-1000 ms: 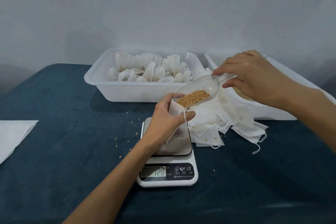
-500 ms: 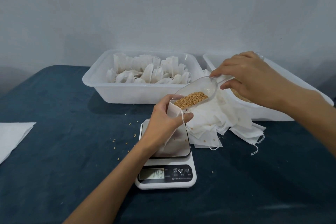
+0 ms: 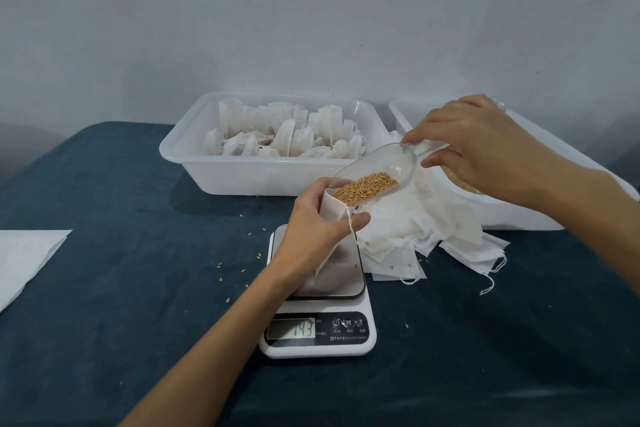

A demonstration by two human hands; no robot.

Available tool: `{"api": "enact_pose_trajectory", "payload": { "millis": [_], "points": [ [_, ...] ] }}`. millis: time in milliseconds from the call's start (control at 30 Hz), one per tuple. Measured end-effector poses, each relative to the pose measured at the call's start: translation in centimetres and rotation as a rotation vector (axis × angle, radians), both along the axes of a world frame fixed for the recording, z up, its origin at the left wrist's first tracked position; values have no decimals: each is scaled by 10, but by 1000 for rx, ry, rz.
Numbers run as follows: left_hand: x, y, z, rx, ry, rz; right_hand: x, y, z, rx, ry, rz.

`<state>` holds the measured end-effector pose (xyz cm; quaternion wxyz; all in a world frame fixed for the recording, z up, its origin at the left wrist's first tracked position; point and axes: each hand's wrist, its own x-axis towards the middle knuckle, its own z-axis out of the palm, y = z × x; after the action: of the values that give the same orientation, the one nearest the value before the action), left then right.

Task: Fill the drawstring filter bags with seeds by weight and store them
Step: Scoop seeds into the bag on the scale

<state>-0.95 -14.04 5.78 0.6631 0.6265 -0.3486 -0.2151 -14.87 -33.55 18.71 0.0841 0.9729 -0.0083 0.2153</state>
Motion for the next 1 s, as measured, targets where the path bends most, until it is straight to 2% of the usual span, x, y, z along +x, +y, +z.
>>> {"api": "enact_pose_trajectory", "payload": {
  "millis": [1000],
  "points": [
    [0,2,0,5,-9,4,1,-3,-4,-10,-10,12]
  ]
}}
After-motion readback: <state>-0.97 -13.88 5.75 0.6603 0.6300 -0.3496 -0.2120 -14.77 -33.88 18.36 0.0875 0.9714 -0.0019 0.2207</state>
